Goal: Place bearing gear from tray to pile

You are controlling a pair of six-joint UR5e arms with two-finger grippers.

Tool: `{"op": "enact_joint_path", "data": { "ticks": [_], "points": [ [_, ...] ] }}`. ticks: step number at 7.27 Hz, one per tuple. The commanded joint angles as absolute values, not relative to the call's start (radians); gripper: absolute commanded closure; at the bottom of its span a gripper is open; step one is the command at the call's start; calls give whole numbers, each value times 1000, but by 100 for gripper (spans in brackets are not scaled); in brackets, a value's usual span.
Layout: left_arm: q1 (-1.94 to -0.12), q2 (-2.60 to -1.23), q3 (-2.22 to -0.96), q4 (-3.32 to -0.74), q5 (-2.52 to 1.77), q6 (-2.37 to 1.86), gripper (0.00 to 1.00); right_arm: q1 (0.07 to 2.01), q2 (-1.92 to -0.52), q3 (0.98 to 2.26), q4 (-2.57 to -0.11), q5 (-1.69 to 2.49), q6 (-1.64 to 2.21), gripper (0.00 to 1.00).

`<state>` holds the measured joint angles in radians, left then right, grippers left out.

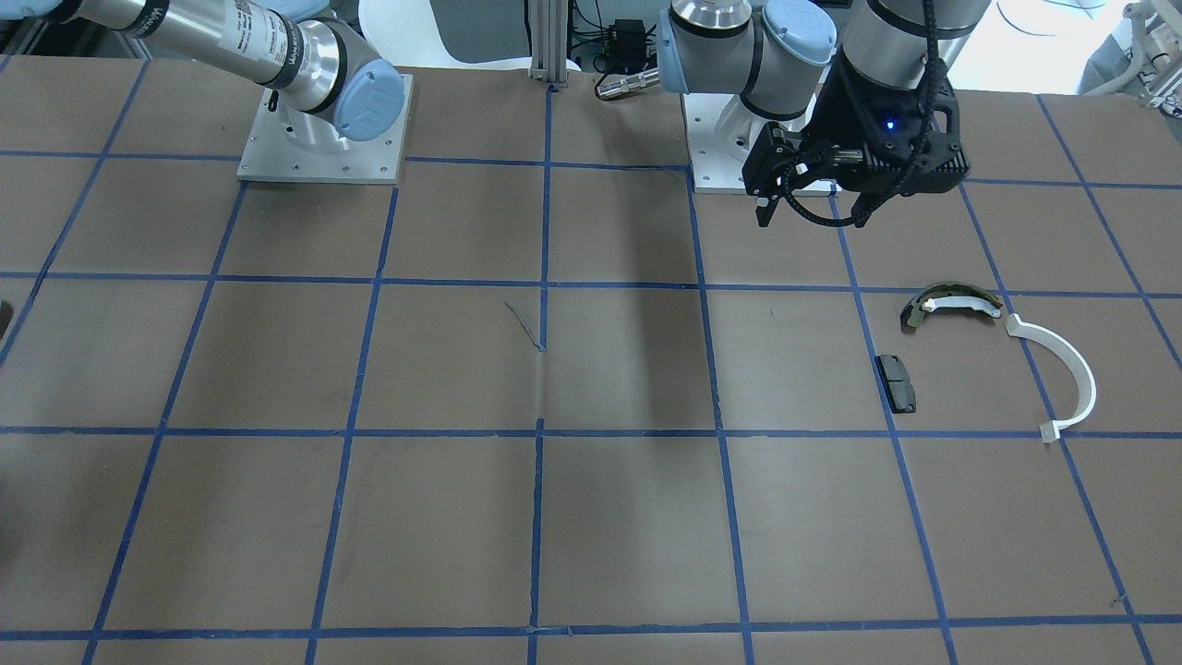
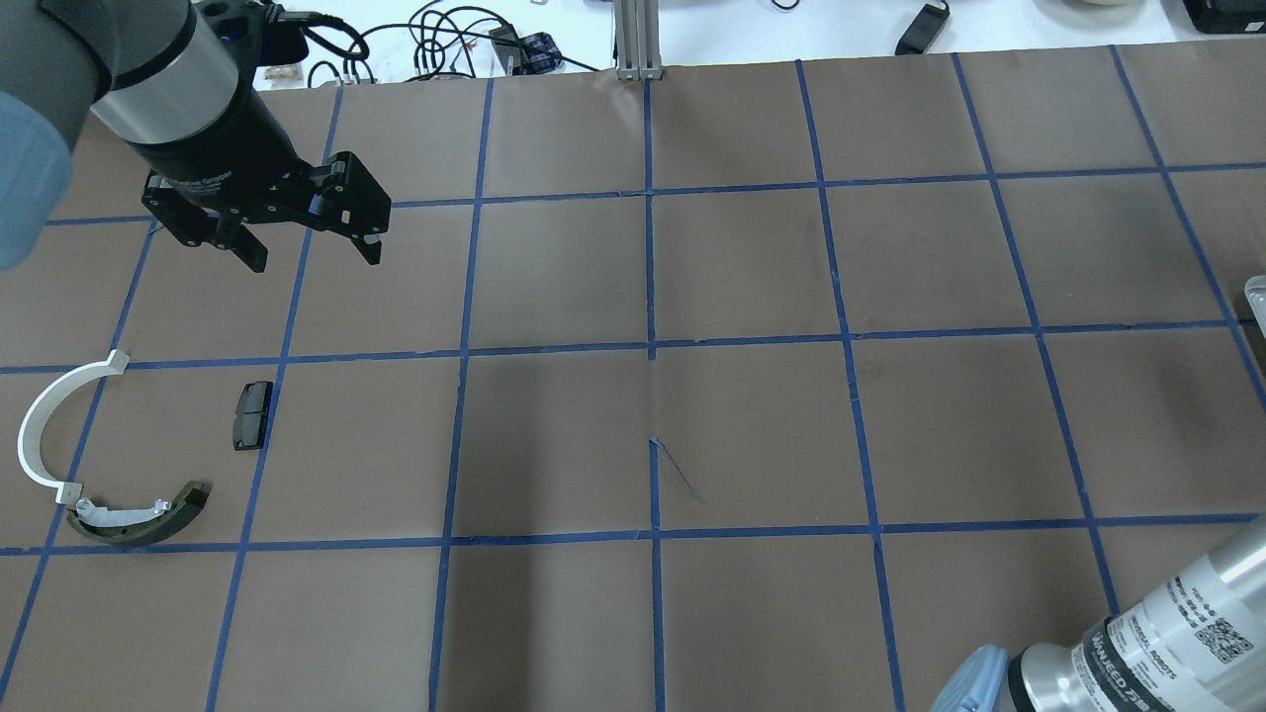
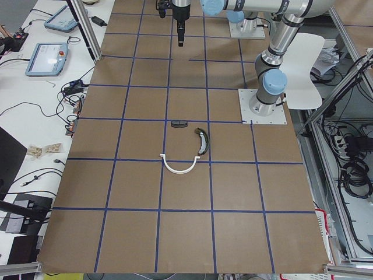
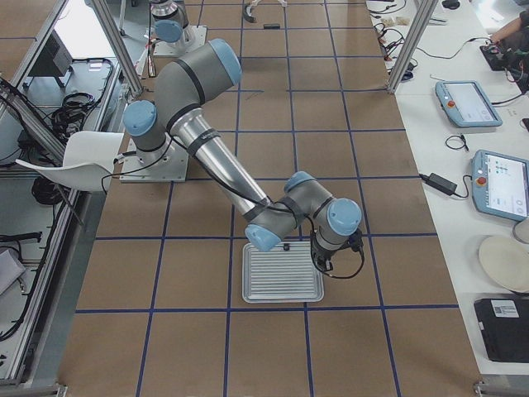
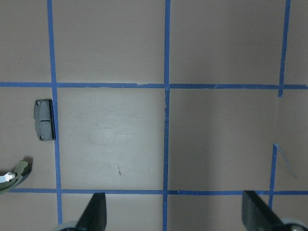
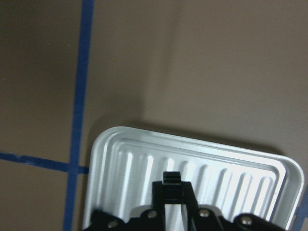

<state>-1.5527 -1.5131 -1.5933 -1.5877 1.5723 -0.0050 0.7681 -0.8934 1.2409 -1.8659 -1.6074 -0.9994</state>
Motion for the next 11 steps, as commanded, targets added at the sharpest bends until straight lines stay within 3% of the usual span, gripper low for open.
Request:
{"op": "enact_joint_path", "data": {
  "ticks": [1,8,11],
  "points": [
    [-1554,-1513,-1594,-1588,1572,-5,0,834,-988,1247,-1685,-1547,-893,100],
    [-1554,-1513,-1597,-1586,1572,-3,0,1542,-1199,1471,-1692,-1468,23,100],
    [-1554,-1519,-1600,-1569,1572,-3,0,1842,-1180,1584,-1921,-1400,332,100]
  ]
}}
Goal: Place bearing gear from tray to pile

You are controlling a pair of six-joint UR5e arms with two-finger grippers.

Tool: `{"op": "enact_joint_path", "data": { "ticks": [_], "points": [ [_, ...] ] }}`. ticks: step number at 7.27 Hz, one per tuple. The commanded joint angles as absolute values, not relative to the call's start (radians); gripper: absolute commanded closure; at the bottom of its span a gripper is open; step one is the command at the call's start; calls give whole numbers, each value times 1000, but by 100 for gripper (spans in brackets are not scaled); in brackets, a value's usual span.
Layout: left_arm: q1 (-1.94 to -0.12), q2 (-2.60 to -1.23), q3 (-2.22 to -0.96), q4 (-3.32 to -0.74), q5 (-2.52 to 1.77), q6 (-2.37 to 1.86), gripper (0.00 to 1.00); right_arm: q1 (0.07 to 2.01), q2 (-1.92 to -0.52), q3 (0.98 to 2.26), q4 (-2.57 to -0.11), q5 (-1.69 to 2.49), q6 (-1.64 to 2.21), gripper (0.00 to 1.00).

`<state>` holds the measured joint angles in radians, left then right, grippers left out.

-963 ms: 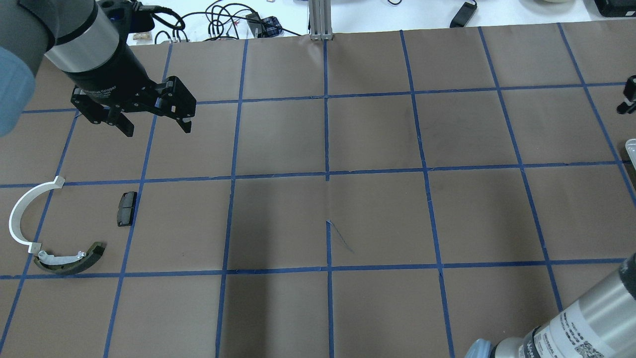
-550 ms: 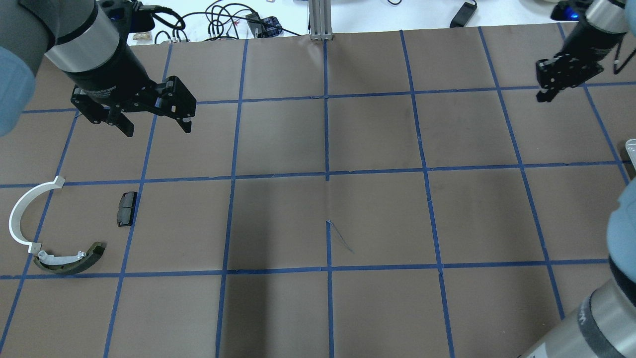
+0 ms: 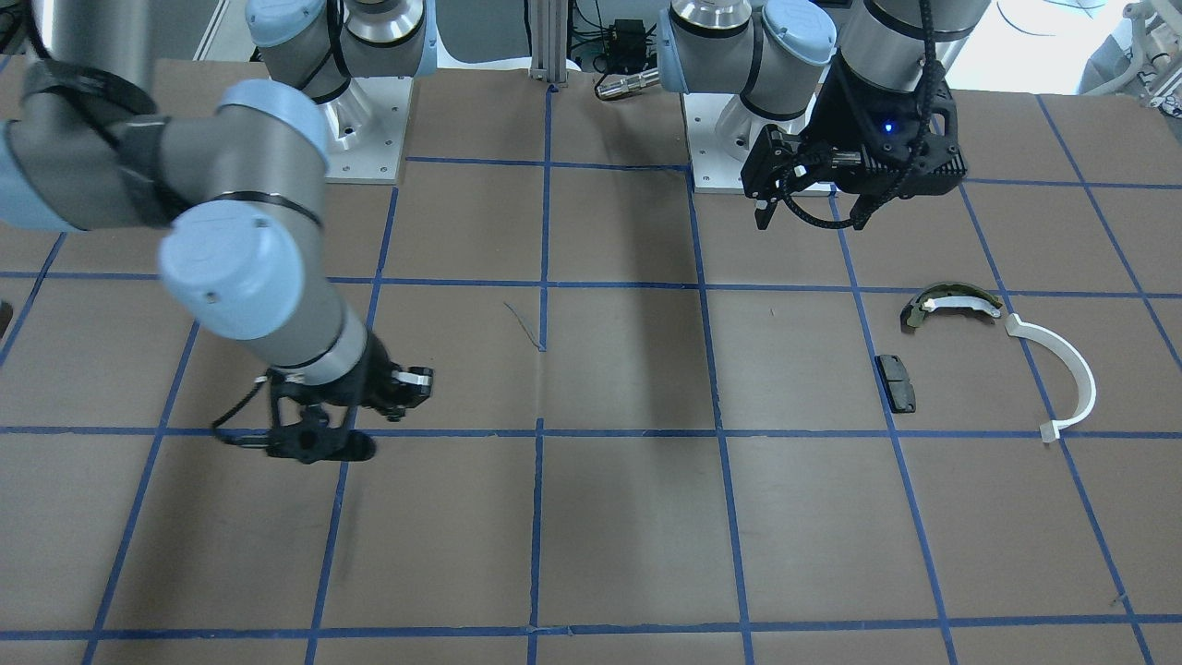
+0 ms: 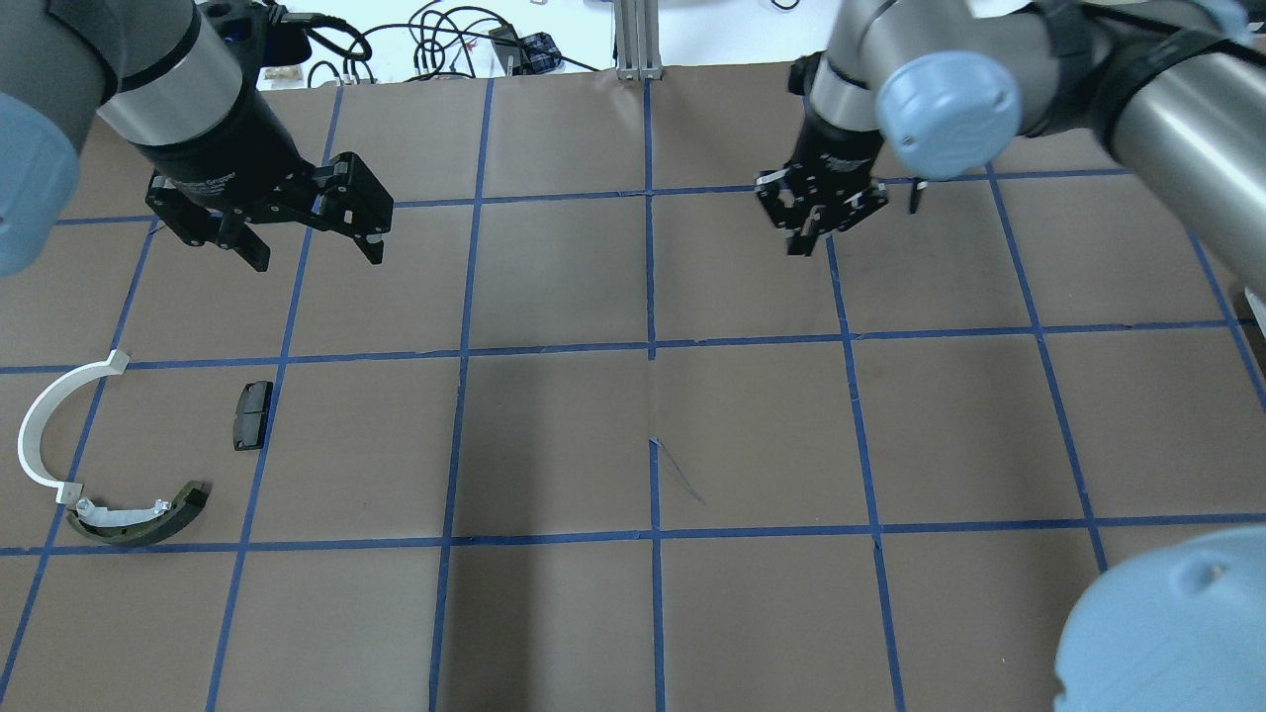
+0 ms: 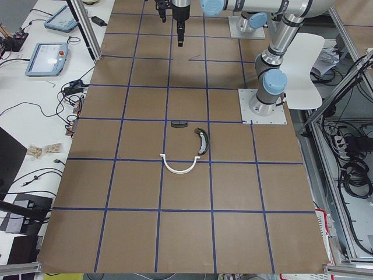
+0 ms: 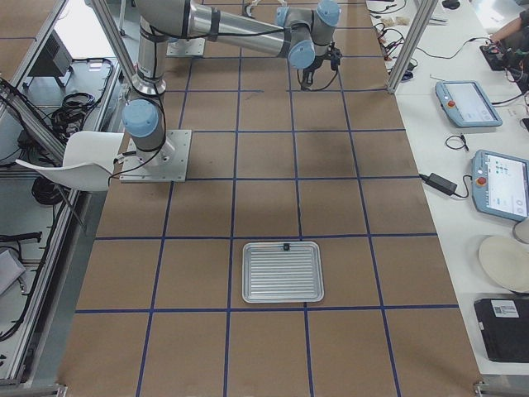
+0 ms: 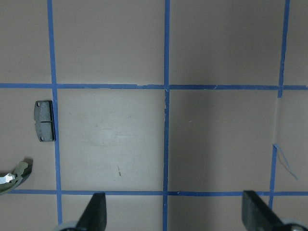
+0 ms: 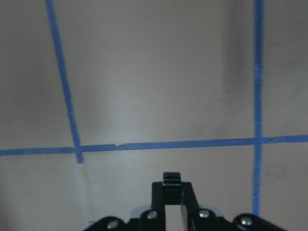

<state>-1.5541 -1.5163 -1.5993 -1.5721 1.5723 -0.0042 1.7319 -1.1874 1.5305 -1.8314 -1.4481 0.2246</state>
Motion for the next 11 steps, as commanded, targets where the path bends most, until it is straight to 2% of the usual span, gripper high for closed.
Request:
{"op": "enact_joint_path", "data": {
  "ticks": [1,3,6,7,8,9,10,11],
  "points": [
    [-1554,-1517,-1600,-1569,1574,-5,0,1879,-1171,1639,-2006,-1367,357,100],
    [-1554,-1516,-1600,-1572,1575,-5,0,1955,-1132,1777,-2252,-1353,443,100],
    [-1554,-1512,-1600,-1572,1574,-5,0,1967,-1117,1796,-2295,-1240,453,100],
    [-1554,-1516,-1604,-1572,1572,-5,0,1968,-1118,1798,-2295,-1218,453,80],
    [-1554,-1526,-1621,-1569,1569,-3,0,1968,-1118,1798,-2295,-1216,454,23],
    [-1552,-1538,-1650,-1545,1563,-3,0,1967,-1118,1798,-2296,-1218,459,2],
    [-1552,-1569,-1719,-1492,1563,-8,0,1964,-1124,1792,-2293,-1230,459,0],
    [-1552,-1609,-1832,-1322,1562,-5,0,1936,-1132,1786,-2293,-1242,445,0]
  ]
}}
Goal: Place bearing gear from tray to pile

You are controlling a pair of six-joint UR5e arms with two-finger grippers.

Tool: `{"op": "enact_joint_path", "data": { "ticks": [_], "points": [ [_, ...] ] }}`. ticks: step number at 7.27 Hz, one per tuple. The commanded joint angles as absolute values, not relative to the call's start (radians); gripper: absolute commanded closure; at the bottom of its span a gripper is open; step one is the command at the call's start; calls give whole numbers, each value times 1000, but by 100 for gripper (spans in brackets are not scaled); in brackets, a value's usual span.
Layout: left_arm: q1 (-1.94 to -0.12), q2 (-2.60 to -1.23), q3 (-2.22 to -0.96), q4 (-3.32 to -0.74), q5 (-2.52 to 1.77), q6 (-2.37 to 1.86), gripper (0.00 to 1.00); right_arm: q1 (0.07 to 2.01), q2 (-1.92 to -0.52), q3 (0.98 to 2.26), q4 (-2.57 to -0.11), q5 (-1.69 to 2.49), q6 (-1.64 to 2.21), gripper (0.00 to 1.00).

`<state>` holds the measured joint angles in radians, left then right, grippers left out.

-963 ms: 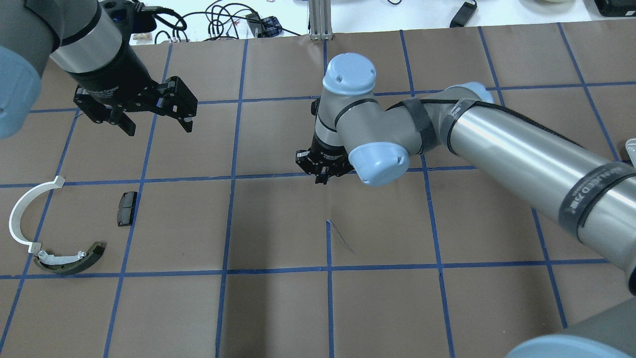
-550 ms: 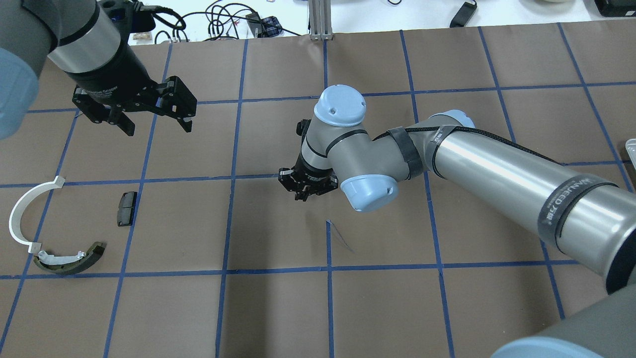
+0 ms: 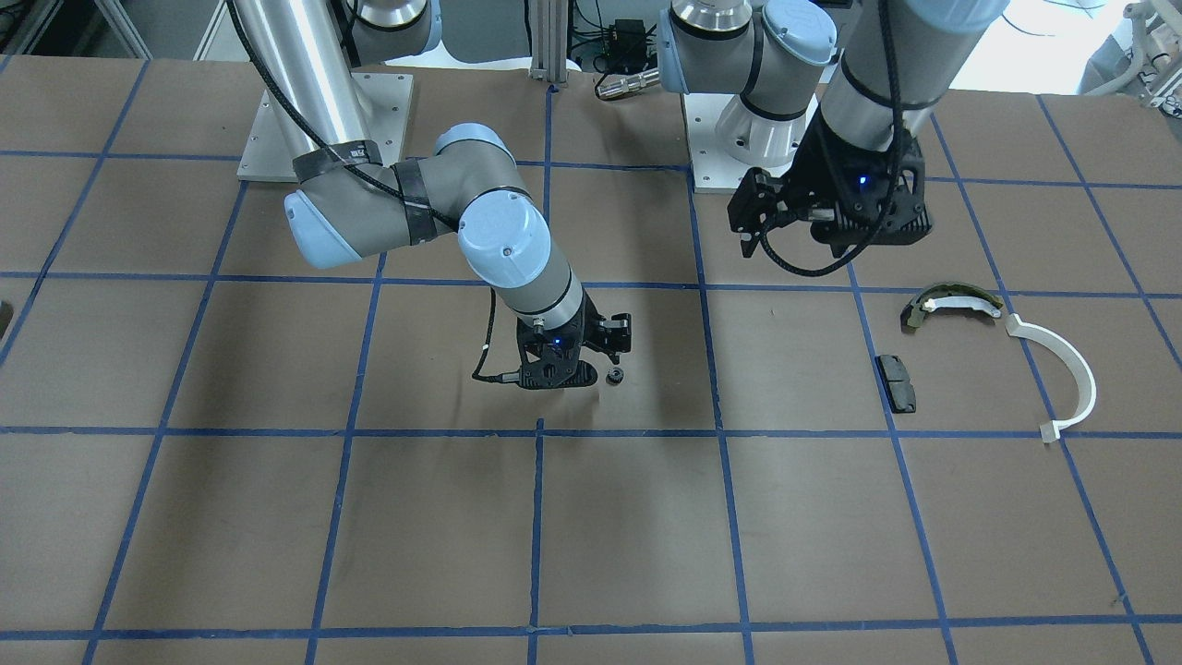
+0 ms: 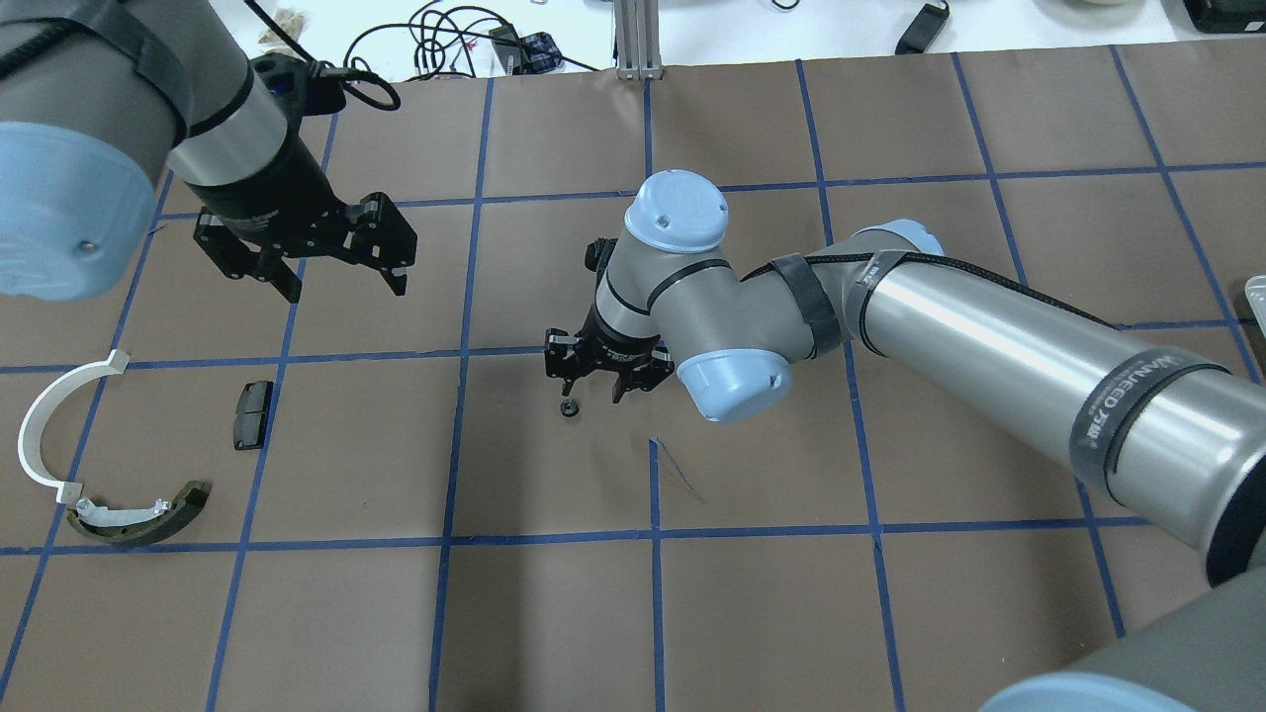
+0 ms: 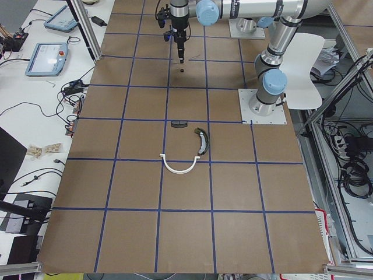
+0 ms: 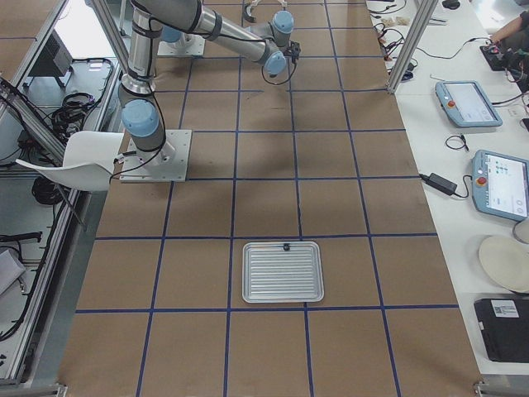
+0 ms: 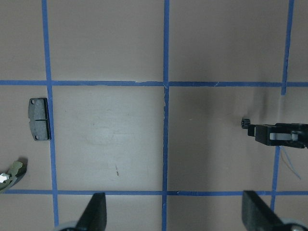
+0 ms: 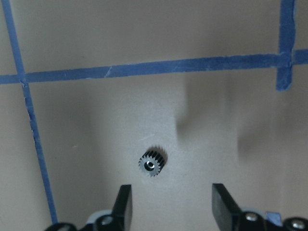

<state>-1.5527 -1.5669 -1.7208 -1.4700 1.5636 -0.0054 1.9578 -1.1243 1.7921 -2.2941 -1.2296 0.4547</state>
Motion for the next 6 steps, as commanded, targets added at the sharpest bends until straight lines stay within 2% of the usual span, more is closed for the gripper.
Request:
{"op": "enact_joint_path", "data": {
  "ticks": [1,2,3,6],
  "points": [
    [-1552,-1641,-1952,-1155,1563,-3,0,1886,-1146,1786,-2292,-1364,428,0],
    [-1554,-1685,-2041,-1052,1562,-26,0,1794,-1172,1790,-2272,-1418,341,0],
    [-1568,-1712,-2071,-1008,1560,-49,0,1699,-1221,1796,-2184,-1449,196,0],
    [-1786,-1843,-2057,-843,1559,-263,0,1382,-1304,1792,-2054,-1482,-294,0]
  ]
}}
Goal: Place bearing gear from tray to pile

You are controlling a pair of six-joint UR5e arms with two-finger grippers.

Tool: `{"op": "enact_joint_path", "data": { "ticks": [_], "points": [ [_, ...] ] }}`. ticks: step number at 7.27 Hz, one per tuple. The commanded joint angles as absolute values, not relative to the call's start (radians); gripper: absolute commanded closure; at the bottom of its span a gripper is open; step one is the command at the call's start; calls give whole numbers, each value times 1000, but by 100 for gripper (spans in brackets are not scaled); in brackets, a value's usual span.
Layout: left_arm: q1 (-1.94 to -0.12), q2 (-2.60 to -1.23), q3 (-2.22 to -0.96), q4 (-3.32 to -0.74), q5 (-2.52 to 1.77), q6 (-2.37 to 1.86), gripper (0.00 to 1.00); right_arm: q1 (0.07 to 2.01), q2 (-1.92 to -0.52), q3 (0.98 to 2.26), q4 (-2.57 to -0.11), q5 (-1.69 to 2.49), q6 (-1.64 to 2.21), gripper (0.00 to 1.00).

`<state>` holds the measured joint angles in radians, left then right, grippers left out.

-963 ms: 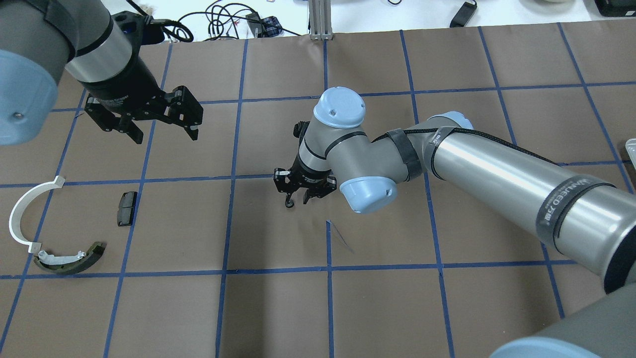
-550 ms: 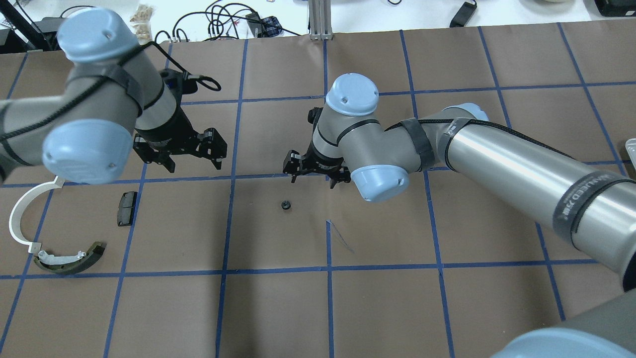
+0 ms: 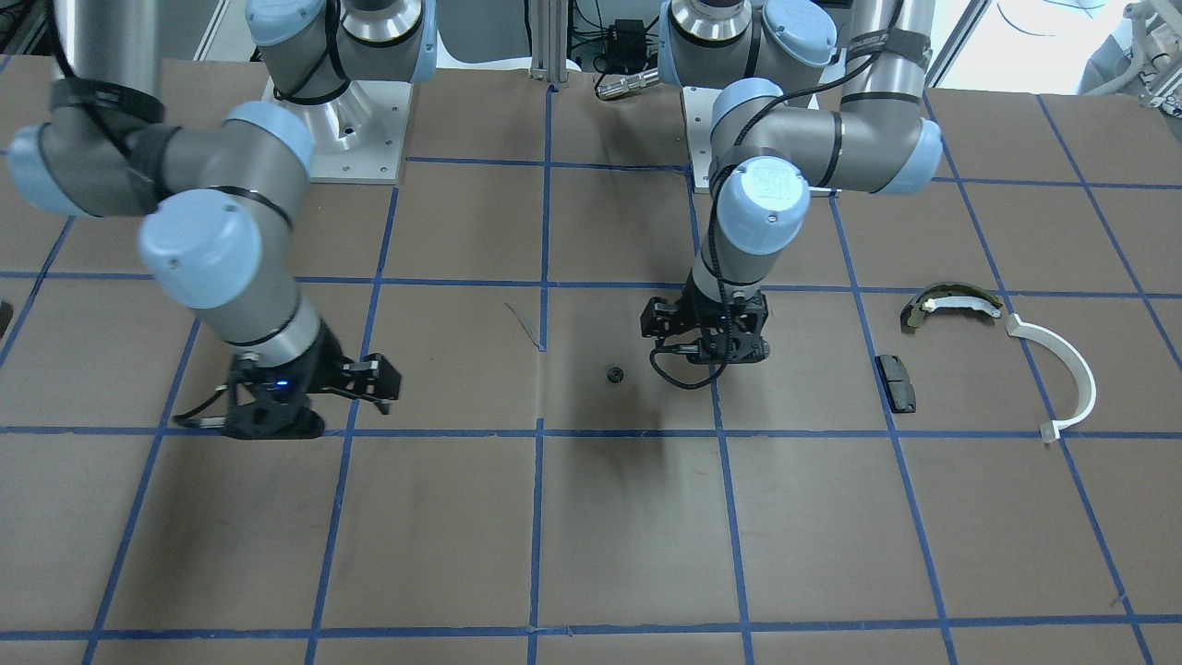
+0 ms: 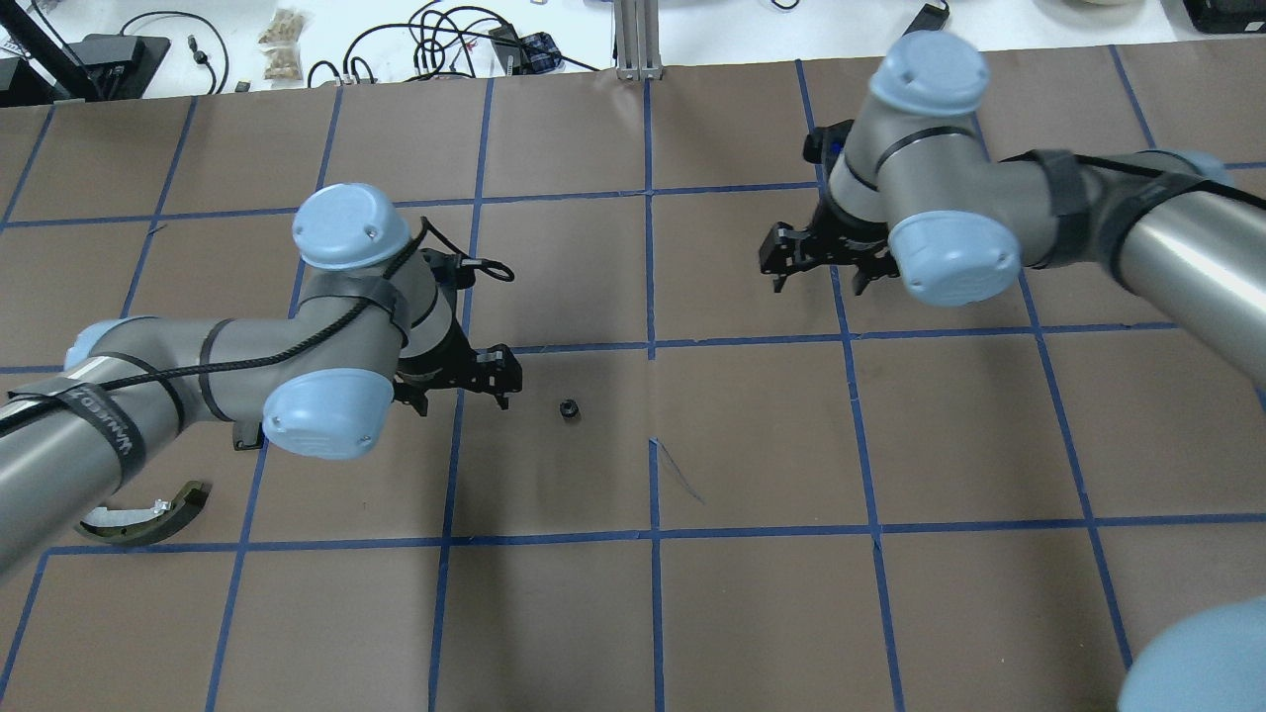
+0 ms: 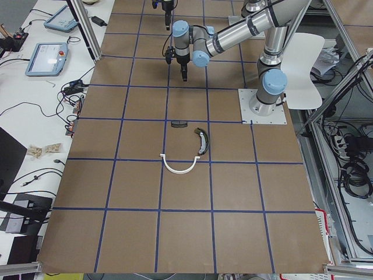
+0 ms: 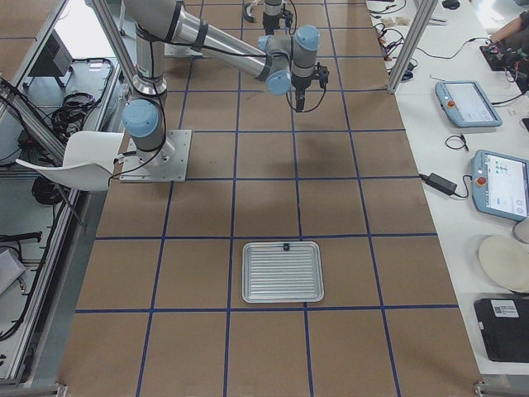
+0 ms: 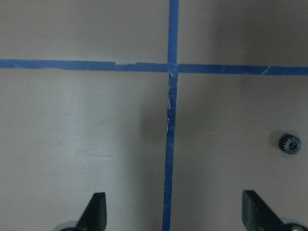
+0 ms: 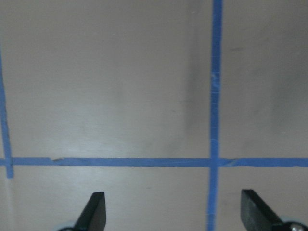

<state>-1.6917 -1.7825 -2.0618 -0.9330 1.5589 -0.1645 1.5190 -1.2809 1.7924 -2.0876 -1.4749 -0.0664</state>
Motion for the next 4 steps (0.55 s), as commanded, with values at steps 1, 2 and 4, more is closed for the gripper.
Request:
{"op": "enact_joint_path", "data": {
  "ticks": [1,2,4],
  "points": [
    [-1813,-1889,-2034,-818,1559,-290,0,1302,-1302,1789,-2056,-1483,-503,0],
    [-1827,-1922,-2025,-812,1560,-307,0,1229,-1304,1786,-2057,-1483,-652,0],
    [-1833,-1951,-2022,-746,1560,-310,0,1108,-1302,1776,-2063,-1482,-1015,0]
  ]
}}
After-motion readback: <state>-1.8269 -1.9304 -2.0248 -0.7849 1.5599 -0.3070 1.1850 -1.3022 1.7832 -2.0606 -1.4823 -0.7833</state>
